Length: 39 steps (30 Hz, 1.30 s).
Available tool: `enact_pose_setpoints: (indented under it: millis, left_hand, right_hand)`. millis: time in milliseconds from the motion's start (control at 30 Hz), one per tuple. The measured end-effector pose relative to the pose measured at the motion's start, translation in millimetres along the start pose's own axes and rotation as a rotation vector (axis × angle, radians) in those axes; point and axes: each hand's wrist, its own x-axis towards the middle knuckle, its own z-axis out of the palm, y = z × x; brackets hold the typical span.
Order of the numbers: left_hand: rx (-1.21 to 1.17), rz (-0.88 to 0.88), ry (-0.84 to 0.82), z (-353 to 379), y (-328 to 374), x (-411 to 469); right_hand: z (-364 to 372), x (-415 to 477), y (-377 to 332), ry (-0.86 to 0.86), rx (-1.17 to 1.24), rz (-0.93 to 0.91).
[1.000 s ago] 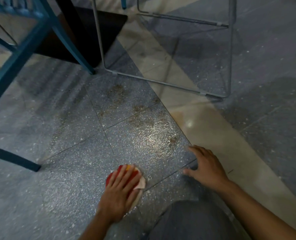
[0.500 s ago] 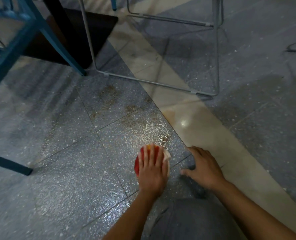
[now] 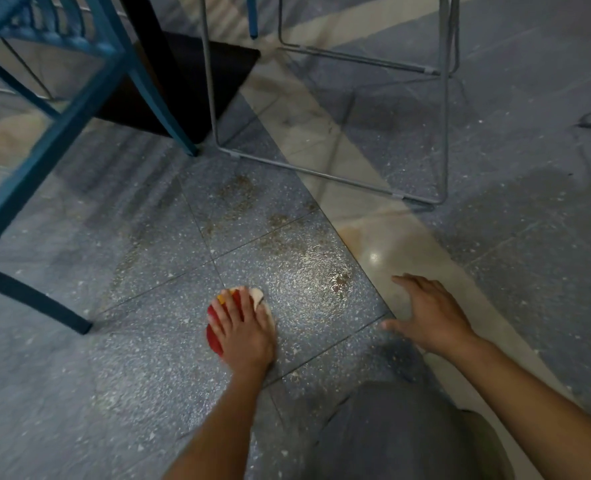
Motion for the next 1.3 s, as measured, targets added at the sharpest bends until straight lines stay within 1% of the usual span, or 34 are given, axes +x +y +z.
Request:
enact_pose_setpoints:
  millis: [33, 67, 100, 167, 267, 300, 333, 367, 433, 567, 667, 767, 867, 967, 1000, 1067, 1133, 1233, 1300]
  left_hand:
    - [-0.046, -0.064, -0.01, 5, 20, -2]
    - [-0.06, -0.055, -0.025, 12, 36, -7]
    - [-0.046, 0.008, -0.043, 20, 49, -16]
    - [0.001, 0.201, -0.111, 35, 65, -37]
    - [0.098, 0.532, -0.287, 40, 70, -52]
    - [0.113, 0.618, -0.335, 35, 68, -49]
    - [0.097, 0.662, -0.362, 27, 64, -44]
    - [0.068, 0.665, -0.365, 19, 56, -40]
    - [0.024, 0.614, -0.331, 3, 35, -33]
    - [0.071, 0.535, -0.313, -17, -8, -34]
    - [0.089, 0.492, -0.342, -29, -14, -36]
    - [0.112, 0.454, -0.334, -55, 8, -22]
    - [0.152, 0.467, -0.322, -104, 47, 3]
    - [0.267, 0.48, -0.381, -166, 86, 24]
    - [0.326, 0.477, -0.407, -184, 101, 28]
    - [0.427, 0.445, -0.45, -212, 122, 35]
    - [0.474, 0.379, -0.464, -229, 141, 40]
    - [0.456, 0.29, -0.427, -229, 154, 40]
    - [0.384, 0.235, -0.404, -216, 154, 38]
  right_hand:
    - [-2, -2, -1, -0.003, -0.003, -0.003]
    - [-4, -5, -2, -0.01, -0.01, -0.009]
    - [-6, -8, -3, -0.02, -0.019, -0.015]
    - [-11, -14, -6, -0.036, -0.029, -0.016]
    - [-21, -22, -15, -0.057, -0.052, 0.011]
    - [-23, -23, -20, -0.069, -0.061, 0.017]
    - [-24, -23, -25, -0.086, -0.073, 0.009]
    - [-23, -22, -31, -0.111, -0.088, -0.006]
    - [-17, -20, -42, -0.158, -0.111, -0.032]
    - [4, -11, -61, -0.28, -0.131, -0.148]
    - [9, 6, -74, -0.339, -0.214, -0.254]
    - [-9, 30, -91, -0.352, -0.349, -0.372]
    - [-49, 61, -106, -0.313, -0.513, -0.49]
    - [-79, 77, -119, -0.291, -0.69, -0.637]
    - [-86, 80, -117, -0.276, -0.711, -0.697]
    - [-85, 83, -113, -0.242, -0.677, -0.797]
    - [-72, 83, -102, -0.249, -0.574, -0.846]
    - [-28, 74, -85, -0.328, -0.344, -0.838]
    - [7, 65, -74, -0.351, -0.231, -0.874]
